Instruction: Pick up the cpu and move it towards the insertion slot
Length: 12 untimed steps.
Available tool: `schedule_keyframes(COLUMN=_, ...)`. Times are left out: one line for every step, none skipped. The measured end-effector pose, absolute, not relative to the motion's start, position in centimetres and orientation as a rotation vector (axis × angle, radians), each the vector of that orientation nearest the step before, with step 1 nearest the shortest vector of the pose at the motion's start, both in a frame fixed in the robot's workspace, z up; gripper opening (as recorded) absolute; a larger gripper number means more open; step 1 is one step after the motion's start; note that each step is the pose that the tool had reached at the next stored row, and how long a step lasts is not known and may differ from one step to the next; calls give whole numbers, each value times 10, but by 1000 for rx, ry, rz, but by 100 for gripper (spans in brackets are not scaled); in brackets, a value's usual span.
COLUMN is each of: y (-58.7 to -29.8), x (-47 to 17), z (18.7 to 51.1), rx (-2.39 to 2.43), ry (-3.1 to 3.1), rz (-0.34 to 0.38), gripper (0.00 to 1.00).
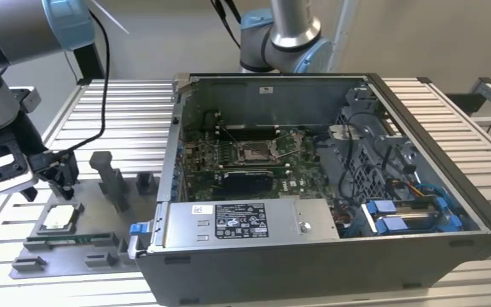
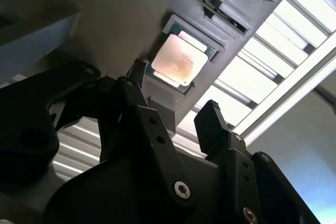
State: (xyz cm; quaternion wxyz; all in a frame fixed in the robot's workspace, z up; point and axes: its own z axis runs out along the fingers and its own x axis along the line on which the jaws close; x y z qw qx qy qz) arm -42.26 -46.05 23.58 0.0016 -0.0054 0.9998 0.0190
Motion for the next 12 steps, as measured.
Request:
schedule_keyframes(y=-461, x=-423, z=234, rx=-17, ry=3138, rz=60, gripper=100)
schedule_keyframes(y=-461, x=-423, z=232, rx=-17, ry=3138, rz=59, gripper=100)
schedule_keyframes(y=-462, x=-423, z=230, rx=-17, ry=3138, rz=60, gripper=100)
schedule_keyframes(y=-462, x=-423, z=229, rx=-17, ry=3138, rz=60, gripper=100)
schedule_keyframes(y=-463, x=-423, z=227, rx=-17, ry=3138, rz=60, gripper=100)
schedule_keyframes(y=-463, x=-424, z=225, rx=-17, ry=3138, rz=60, gripper=100)
schedule_keyframes(y=-463, x=-424, z=223, rx=-17, ry=3138, rz=60, gripper=100)
schedule_keyframes(y=-464, x=-424, z=221, rx=-17, ry=3138, rz=60, gripper=100)
schedule_keyframes(y=-464, x=-424, z=220, rx=-17, ry=3138, rz=59, gripper=100)
schedule_keyframes(y=-465, x=-424, z=218, rx=-17, ry=3138, rz=60, gripper=100)
schedule_keyframes(y=-465, x=-424, z=216, rx=-17, ry=3138, rz=60, gripper=100)
schedule_keyframes(y=-465, x=-425, z=214, rx=-17, ry=3138, rz=60, gripper=100)
